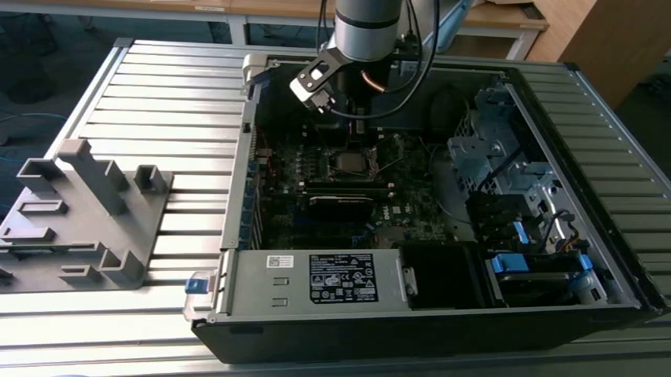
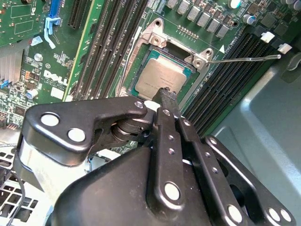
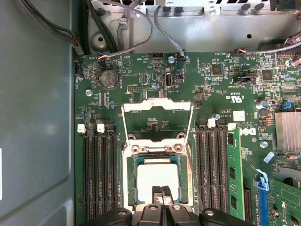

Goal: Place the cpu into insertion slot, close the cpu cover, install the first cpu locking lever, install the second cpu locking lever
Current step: 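Close the cpu cover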

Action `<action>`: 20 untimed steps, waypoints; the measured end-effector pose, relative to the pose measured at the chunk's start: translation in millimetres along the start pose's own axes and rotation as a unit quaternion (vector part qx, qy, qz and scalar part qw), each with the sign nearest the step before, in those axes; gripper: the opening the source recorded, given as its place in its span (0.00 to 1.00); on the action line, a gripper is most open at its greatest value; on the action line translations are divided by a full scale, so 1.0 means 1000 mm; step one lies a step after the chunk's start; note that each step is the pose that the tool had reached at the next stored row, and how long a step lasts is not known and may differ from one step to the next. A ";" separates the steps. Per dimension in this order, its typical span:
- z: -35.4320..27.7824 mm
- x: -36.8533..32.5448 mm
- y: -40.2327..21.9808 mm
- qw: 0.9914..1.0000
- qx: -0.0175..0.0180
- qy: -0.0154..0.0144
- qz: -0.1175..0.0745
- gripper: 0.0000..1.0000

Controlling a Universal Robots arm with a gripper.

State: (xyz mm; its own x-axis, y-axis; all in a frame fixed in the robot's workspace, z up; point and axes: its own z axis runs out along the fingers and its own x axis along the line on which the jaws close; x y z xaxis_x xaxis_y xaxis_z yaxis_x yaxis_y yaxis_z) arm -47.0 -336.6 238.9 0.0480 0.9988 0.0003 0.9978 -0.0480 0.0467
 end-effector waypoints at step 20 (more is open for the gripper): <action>-0.0142 0.0000 0.0007 1.000 0.000 0.000 0.000 0.11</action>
State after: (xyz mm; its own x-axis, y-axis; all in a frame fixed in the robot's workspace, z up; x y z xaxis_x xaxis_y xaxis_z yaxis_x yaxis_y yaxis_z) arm -47.0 -336.6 253.1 0.0480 0.9988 0.0002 0.9978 -0.0480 0.0467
